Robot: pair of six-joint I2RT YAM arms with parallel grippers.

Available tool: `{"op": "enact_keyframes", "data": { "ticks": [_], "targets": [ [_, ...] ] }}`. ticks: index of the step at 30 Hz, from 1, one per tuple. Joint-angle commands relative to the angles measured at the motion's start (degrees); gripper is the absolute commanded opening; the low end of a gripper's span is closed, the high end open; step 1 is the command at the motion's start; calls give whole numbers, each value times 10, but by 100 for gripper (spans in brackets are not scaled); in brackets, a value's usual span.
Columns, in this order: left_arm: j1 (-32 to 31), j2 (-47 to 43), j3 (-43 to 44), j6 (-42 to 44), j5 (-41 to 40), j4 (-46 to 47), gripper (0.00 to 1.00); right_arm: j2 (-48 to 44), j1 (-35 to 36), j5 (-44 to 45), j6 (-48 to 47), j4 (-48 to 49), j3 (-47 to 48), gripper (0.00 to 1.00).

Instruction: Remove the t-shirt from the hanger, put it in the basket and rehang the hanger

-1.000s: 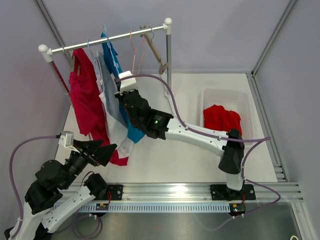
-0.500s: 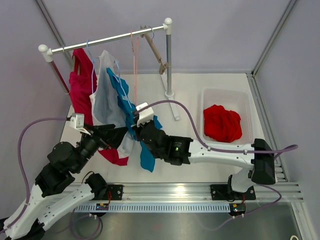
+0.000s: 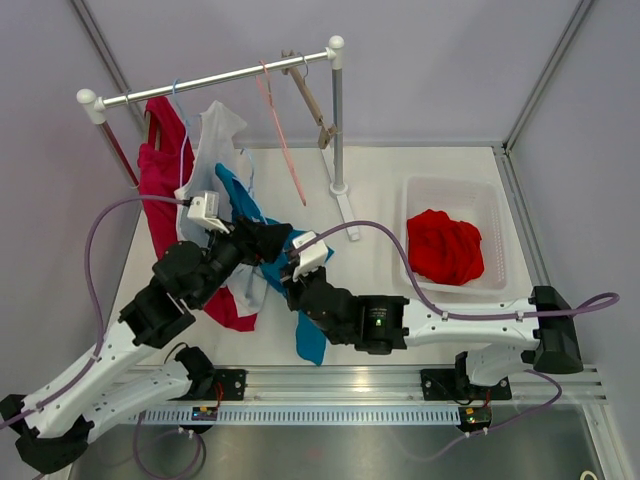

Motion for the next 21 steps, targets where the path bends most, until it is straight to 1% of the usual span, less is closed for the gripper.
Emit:
{"op": "enact_keyframes", "data": {
  "ticks": [1, 3, 4, 5, 7, 8, 9, 10, 11, 13, 14, 17, 20, 21],
  "targets": [
    [2, 7, 22, -10, -11, 80, 71, -28, 15, 34, 21, 42, -3, 0],
    [2, 6, 15, -14, -11, 90, 61, -35, 20, 37, 21, 47, -9, 0],
    [1, 5, 14, -16, -11, 90, 54, -37, 21, 36, 21, 47, -10, 0],
    [2, -1, 12, -18, -9, 92, 40, -39, 22, 36, 24, 45, -10, 0],
    [2, -8, 8, -22, -10, 92, 25, -39, 24, 42, 28, 33, -10, 0],
    [2, -16, 8, -23, -10, 91, 10, -40, 27, 43, 33, 31, -10, 0],
    [2, -20, 7, -24, -9, 91, 1, -41, 28, 41, 35, 27, -10, 0],
    [2, -23, 5, -24, -8, 92, 0, -44, 30, 39, 40, 18, -8, 3],
    [2, -27, 5, -25, -6, 92, 0, -49, 34, 37, 42, 17, -9, 9],
    [2, -36, 8, -26, 0, 92, 0, -54, 40, 13, 42, 12, -10, 33],
    [2, -37, 9, -27, 2, 91, 0, -60, 41, 1, 49, 7, -11, 57],
    [2, -47, 16, -32, 12, 91, 0, -80, 42, -27, 68, -1, -31, 84],
    [2, -54, 27, -38, 27, 91, 0, -102, 42, -56, 80, -4, -60, 88],
    [2, -56, 29, -40, 32, 91, 0, -104, 42, -74, 83, -24, -71, 88]
  ]
}}
